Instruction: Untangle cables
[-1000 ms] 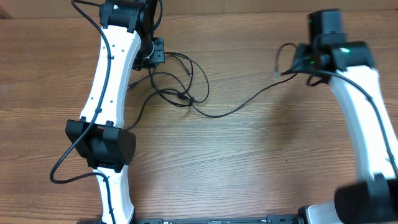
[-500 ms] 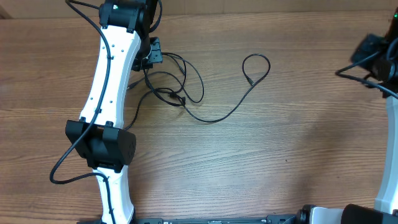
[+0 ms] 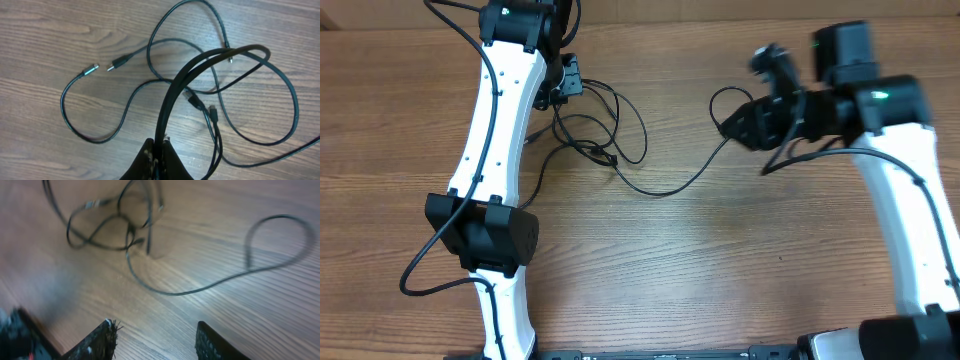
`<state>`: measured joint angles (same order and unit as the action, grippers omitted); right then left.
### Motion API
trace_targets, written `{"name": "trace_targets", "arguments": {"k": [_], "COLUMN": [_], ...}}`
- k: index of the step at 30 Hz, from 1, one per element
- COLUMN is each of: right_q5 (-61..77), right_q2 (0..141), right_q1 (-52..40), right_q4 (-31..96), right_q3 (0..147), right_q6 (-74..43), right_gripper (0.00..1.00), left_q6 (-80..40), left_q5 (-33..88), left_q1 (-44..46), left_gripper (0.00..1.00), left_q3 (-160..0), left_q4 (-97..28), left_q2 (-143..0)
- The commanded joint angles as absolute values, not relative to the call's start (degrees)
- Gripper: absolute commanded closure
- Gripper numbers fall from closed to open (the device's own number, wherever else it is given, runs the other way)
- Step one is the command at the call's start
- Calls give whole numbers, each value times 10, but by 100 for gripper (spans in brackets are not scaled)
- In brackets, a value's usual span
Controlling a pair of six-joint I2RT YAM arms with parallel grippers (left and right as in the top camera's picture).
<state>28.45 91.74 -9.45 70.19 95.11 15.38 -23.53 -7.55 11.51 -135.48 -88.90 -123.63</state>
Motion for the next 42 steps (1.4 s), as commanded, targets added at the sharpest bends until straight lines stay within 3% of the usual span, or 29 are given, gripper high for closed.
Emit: {"name": "trace_targets", "arguments": {"k": [1, 10, 18, 28, 42], "right_q5": [265, 120, 98, 80, 82], "right_q2": [948, 1047, 1067, 1067, 1067], "right_q1": [-141, -253, -270, -289, -386], "right_q4": [692, 656, 632, 616, 491], "right_q3": [931, 926, 922, 863, 778], "right_q6": [194, 158, 87, 88, 140], "right_gripper": [51, 49, 48, 40, 32], "left_q6": [-192, -159, -155, -289, -278], "left_q5": [-78, -95, -49, -127, -108], "left_q1": [113, 112, 112, 112, 114], "left_gripper": [96, 96, 96, 96, 96], "left_q3": [-1363, -1363, -1309, -1083, -945], "left_q4": [-883, -969, -968, -965, -627], "left_q2": [-1212, -1212, -1189, -1021, -992]}}
